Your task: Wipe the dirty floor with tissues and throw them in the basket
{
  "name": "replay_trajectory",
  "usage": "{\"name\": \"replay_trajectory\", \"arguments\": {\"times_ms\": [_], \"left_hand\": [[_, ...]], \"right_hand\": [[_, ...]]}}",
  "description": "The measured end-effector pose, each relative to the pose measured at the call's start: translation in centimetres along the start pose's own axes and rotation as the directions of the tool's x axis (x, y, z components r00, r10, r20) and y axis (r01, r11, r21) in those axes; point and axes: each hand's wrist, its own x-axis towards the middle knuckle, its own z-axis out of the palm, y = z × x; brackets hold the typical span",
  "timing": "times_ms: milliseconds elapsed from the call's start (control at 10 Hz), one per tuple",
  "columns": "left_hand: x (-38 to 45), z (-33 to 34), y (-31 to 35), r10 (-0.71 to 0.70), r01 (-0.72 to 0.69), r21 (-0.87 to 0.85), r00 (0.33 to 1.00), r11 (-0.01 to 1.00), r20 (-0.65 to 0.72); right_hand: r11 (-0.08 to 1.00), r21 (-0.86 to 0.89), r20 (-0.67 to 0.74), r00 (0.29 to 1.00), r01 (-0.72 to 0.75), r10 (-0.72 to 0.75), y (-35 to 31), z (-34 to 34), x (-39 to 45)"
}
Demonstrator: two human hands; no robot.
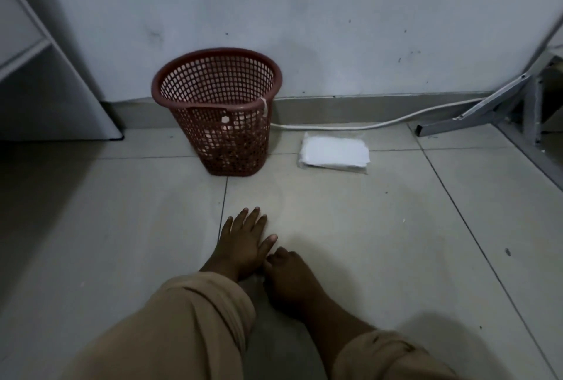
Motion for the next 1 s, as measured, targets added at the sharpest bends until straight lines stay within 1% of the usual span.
{"name": "replay_trajectory", "arguments": {"times_ms": [100,200,300,400,500,600,700,800,900,1000], "left_hand": [[1.5,-4.2,0.3,0.036,-0.041,-0.047,0.995,0.998,-0.095],[2.2,-9.2,0.3,0.123,-0.121,0.02,0.976,0.992,-0.179],[2.4,-13.7,-0.3,0.21,-0.174,0.154,0.944,0.973,-0.255],[2.9,-17.8,-0.9,0.23,-0.164,0.222,0.92,0.961,-0.318],[3.4,-22.4,-1.7,0.209,-0.115,0.239,0.883,0.964,-0.42],[4.0,-26.2,-2.3,0.194,-0.067,0.284,0.872,0.957,-0.449],[4.6,-28.4,-2.8,0.194,-0.048,0.321,0.876,0.946,-0.441],[5.0,-29.8,-3.3,0.192,-0.04,0.343,0.886,0.939,-0.423],[5.2,-30.4,-3.9,0.167,-0.029,0.338,0.906,0.941,-0.388],[4.9,-30.7,-4.5,0.137,0.005,0.338,0.908,0.941,-0.395]], "right_hand": [[0.992,0.042,-0.092,0.988,-0.118,0.122,1.7,-3.6,2.1],[0.973,0.117,-0.275,0.935,-0.2,0.225,2.7,-8.5,4.6],[0.975,-0.023,-0.383,0.902,-0.223,0.198,3.7,-13.3,7.3],[0.954,0.052,-0.432,0.855,-0.296,0.289,3.7,-17.4,10.1],[0.923,0.27,-0.463,0.803,-0.275,0.374,2.4,-21.5,13.2],[0.841,0.48,-0.493,0.716,-0.25,0.494,1.2,-24.8,15.9],[0.784,0.578,-0.485,0.677,-0.227,0.554,0.6,-26.4,18.5],[0.752,0.645,-0.461,0.717,-0.135,0.523,0.0,-27.9,20.3],[0.744,0.65,-0.4,0.764,-0.153,0.507,0.3,-29.0,21.2],[0.752,0.627,-0.383,0.761,-0.202,0.523,1.7,-30.1,21.0]]}}
